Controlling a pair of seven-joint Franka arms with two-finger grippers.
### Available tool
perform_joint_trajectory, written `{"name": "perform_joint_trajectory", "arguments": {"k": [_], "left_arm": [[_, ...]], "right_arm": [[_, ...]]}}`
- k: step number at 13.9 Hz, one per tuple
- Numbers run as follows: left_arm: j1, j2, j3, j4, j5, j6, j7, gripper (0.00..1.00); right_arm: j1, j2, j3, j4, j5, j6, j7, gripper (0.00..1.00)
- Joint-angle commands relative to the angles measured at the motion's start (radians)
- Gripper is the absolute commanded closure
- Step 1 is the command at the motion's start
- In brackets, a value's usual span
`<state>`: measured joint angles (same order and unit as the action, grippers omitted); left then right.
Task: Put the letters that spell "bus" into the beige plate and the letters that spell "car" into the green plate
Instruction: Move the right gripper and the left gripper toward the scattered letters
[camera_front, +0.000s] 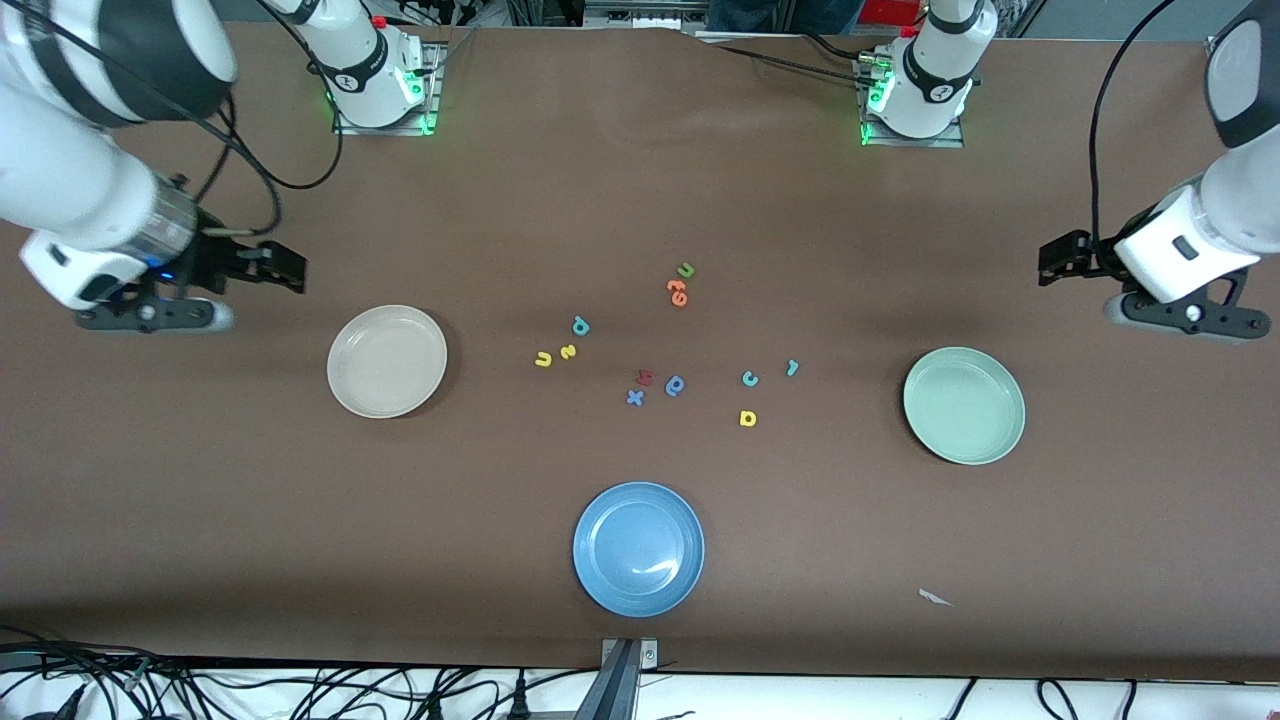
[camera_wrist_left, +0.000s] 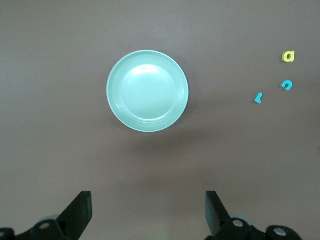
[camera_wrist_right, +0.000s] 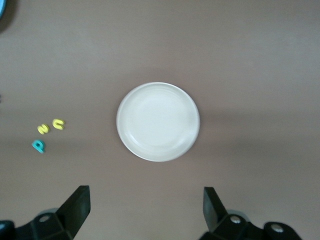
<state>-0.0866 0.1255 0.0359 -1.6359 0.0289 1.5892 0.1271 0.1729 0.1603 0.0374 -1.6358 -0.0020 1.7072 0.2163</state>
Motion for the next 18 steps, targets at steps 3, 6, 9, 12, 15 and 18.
{"name": "perform_joint_trajectory", "arguments": {"k": [3, 6, 9, 12, 15, 18], "left_arm": [[-0.100, 0.129, -0.025, 0.001, -0.046, 0.118, -0.122, 0.00], [-0.183, 0.200, -0.025, -0.040, -0.079, 0.282, -0.190, 0.00], [-0.243, 0.221, -0.033, -0.178, -0.080, 0.513, -0.250, 0.00], [-0.291, 0.246, -0.033, -0.290, -0.078, 0.714, -0.309, 0.00], [-0.327, 0.316, -0.033, -0.349, -0.073, 0.888, -0.369, 0.00], [-0.361, 0.371, -0.033, -0.404, -0.067, 1.035, -0.414, 0.00]], "right_arm": [[0.109, 0.149, -0.007, 0.005, 0.011, 0.149, 0.233, 0.00], [0.180, 0.226, -0.007, 0.004, 0.011, 0.209, 0.401, 0.01], [0.236, 0.320, -0.007, 0.001, 0.011, 0.325, 0.628, 0.06], [0.284, 0.372, -0.007, -0.001, 0.011, 0.379, 0.823, 0.13], [0.327, 0.401, -0.007, -0.071, 0.011, 0.492, 1.004, 0.30], [0.358, 0.426, -0.008, -0.128, 0.011, 0.583, 1.061, 0.44]]}}
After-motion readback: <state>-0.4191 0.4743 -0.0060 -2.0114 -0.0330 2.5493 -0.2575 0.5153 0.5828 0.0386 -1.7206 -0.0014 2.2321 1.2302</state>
